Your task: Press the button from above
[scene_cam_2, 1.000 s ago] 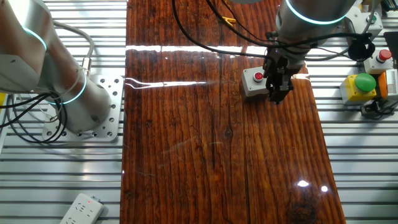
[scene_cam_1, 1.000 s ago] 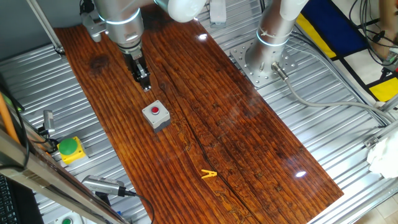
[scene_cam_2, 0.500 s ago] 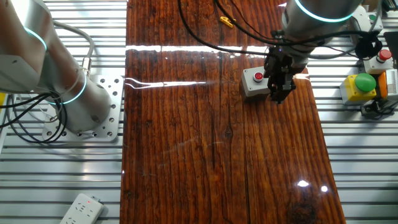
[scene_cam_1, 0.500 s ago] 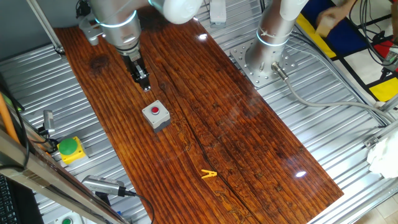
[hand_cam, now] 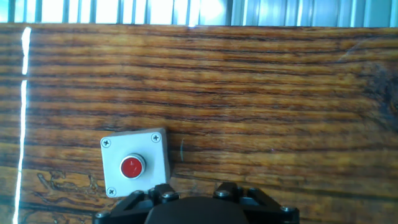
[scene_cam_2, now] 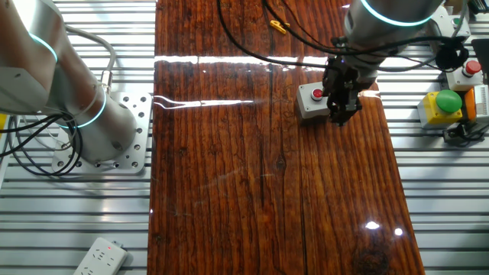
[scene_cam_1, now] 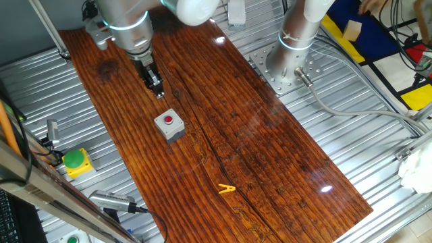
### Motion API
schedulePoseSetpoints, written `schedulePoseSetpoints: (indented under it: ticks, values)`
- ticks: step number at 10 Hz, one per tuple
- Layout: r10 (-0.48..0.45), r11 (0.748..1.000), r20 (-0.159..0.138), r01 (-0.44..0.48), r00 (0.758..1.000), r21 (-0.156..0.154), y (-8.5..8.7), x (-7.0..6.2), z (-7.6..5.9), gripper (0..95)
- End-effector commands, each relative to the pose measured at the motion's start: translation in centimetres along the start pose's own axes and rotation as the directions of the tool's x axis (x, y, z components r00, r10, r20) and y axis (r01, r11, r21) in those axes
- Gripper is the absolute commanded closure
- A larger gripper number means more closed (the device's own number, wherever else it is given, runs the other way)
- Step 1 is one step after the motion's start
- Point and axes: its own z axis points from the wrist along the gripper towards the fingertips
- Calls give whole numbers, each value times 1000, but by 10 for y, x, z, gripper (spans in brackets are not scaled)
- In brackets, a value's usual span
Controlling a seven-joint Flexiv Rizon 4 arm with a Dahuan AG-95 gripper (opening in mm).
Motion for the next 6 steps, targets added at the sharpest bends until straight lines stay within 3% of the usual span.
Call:
schedulePoseSetpoints:
  ticks: [1, 6]
  values:
    - [-9, 1000, 8, 9, 1000, -2, 0, 2, -1, 570]
    - [-26, 1000, 0, 26, 1000, -9, 0, 2, -1, 570]
